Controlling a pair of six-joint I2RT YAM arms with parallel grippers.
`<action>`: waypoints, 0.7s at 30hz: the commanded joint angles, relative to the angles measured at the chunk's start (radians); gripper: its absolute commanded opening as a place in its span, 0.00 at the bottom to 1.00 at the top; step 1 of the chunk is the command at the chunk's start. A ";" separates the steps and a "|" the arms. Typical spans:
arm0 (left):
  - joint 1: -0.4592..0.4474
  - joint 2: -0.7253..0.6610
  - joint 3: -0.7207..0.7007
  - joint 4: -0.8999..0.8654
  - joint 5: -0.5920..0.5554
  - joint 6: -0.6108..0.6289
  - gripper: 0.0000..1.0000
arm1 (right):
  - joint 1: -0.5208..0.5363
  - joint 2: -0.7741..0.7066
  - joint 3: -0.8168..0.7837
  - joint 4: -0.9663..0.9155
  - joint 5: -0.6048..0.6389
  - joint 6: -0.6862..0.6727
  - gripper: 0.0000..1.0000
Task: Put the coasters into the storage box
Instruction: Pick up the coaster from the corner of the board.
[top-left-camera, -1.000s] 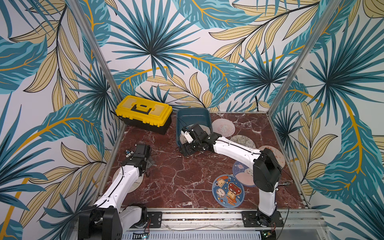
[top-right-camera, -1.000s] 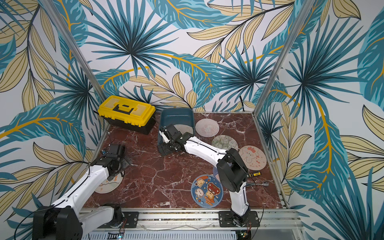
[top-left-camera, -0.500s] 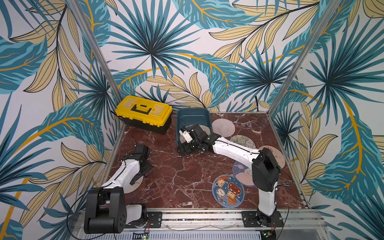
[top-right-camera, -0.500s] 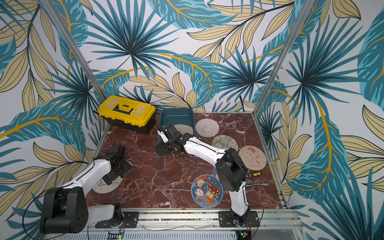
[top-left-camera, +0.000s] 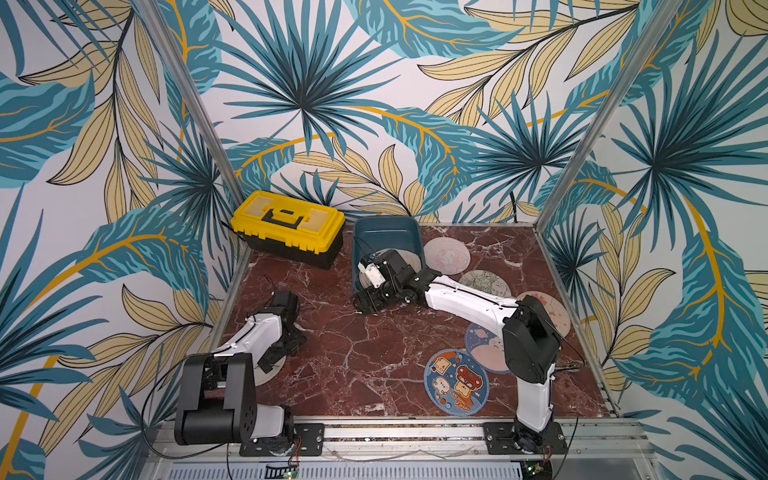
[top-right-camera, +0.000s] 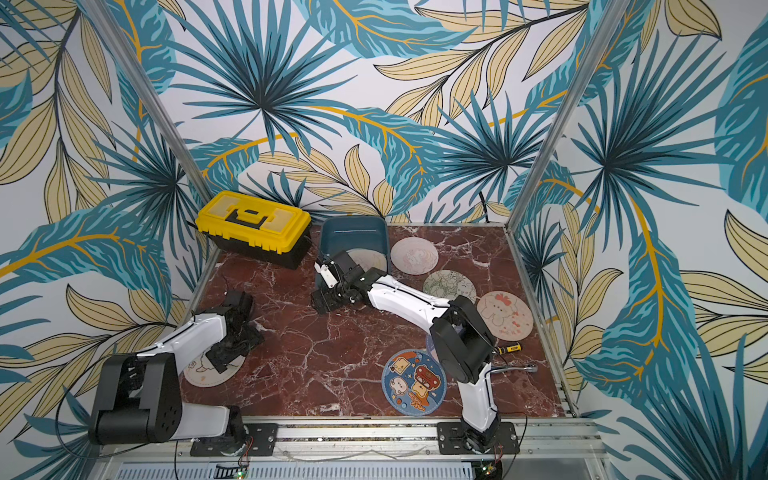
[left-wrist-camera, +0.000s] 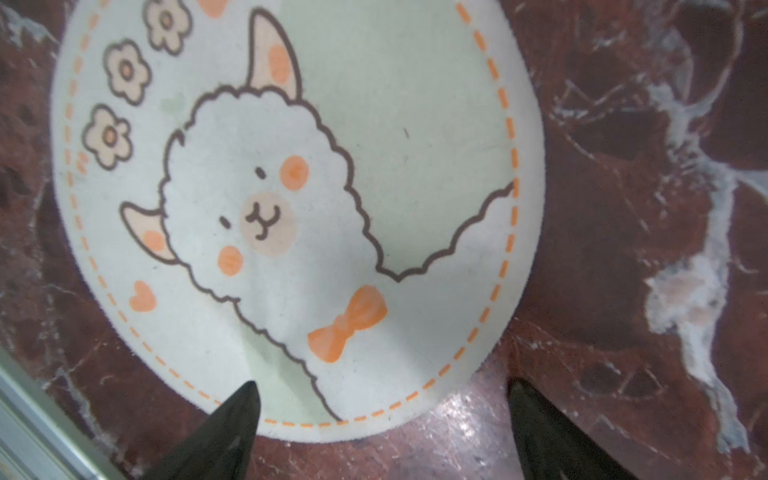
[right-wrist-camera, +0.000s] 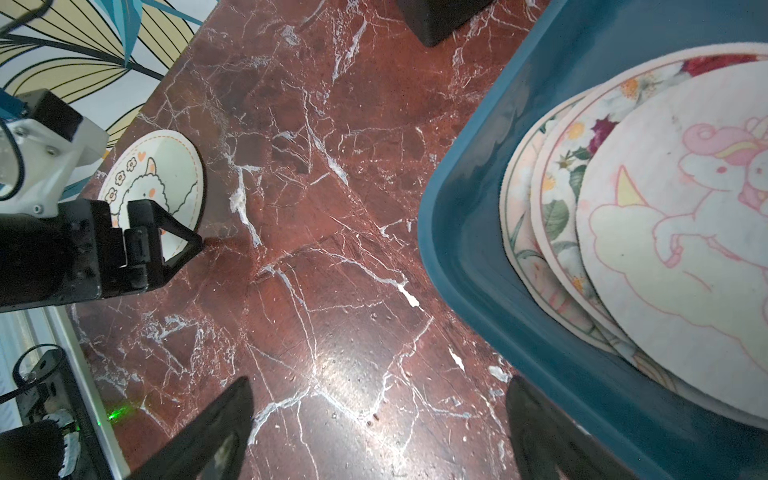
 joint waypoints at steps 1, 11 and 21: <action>0.024 0.037 -0.024 0.015 0.023 0.003 0.89 | 0.005 0.011 -0.017 0.008 -0.010 0.007 0.94; 0.082 0.117 -0.014 0.079 0.101 0.034 0.68 | 0.005 0.017 -0.009 0.001 -0.005 0.000 0.94; 0.087 0.145 -0.033 0.109 0.106 0.042 0.26 | 0.005 0.032 0.008 -0.013 -0.012 -0.001 0.94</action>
